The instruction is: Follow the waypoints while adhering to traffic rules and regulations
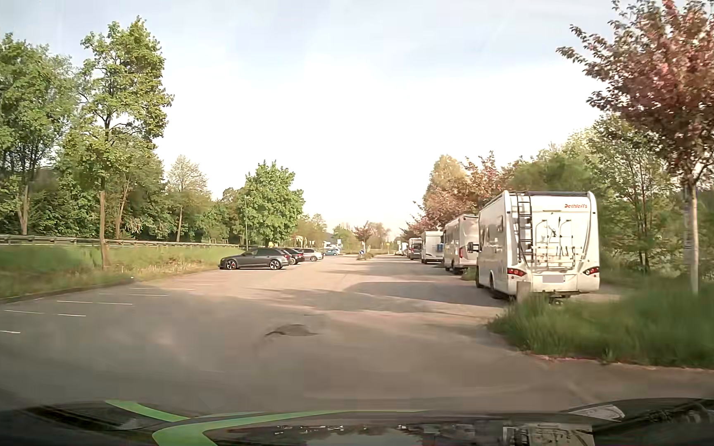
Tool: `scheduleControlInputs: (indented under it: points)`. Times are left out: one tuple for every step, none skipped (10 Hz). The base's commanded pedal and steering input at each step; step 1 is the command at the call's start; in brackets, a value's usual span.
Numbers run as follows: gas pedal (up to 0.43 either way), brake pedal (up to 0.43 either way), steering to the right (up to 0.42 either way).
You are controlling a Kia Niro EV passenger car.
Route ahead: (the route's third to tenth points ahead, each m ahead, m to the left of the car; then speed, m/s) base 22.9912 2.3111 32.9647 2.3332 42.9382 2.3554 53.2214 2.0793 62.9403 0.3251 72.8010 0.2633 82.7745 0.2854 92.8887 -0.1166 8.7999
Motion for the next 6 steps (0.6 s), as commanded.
scheduleControlInputs:
  points:
    - [0.039, 0.000, -0.001]
    - [0.039, 0.000, -0.001]
    - [0.059, 0.000, 0.000]
    - [0.059, 0.000, 0.001]
    - [0.059, 0.000, 0.001]
    - [0.067, 0.000, 0.001]
